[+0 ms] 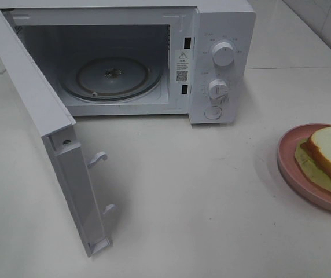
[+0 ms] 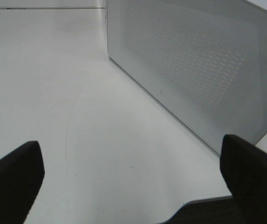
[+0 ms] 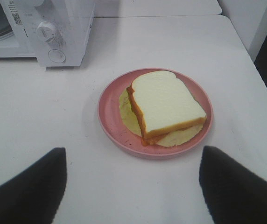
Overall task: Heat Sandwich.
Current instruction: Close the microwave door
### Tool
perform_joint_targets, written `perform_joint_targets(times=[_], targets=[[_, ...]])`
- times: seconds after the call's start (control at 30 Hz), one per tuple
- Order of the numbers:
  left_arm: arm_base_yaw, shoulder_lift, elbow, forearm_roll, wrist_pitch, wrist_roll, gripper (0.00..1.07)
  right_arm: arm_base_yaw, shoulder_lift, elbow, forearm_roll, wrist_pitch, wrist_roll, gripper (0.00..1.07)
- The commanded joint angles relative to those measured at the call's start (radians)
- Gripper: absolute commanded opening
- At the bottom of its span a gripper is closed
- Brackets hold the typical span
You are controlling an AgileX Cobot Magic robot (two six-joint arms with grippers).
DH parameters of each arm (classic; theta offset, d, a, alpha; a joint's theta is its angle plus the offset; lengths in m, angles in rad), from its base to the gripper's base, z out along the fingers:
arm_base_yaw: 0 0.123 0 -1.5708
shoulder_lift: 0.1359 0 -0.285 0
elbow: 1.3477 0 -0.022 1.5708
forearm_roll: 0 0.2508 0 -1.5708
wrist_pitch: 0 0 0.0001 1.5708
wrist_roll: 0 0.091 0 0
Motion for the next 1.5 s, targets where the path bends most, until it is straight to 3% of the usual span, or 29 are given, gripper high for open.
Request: perform_joint_targets(times=[0.03, 1.23, 1.5], targets=[[0.005, -0.007, 0.002, -0.007, -0.014, -0.004, 0.97, -0.005, -0.024, 0.003, 0.001, -0.016, -0.008, 0.76], [0.005, -0.006, -0.005, -0.012, -0.017, -0.005, 0.97, -0.005, -0.024, 0.003, 0.000, -0.016, -0.004, 0.76], [0.005, 0.075, -0.035, -0.003, -0.063, -0.004, 0.94, -0.005, -0.024, 0.003, 0.000, -0.016, -0.004, 0.76]])
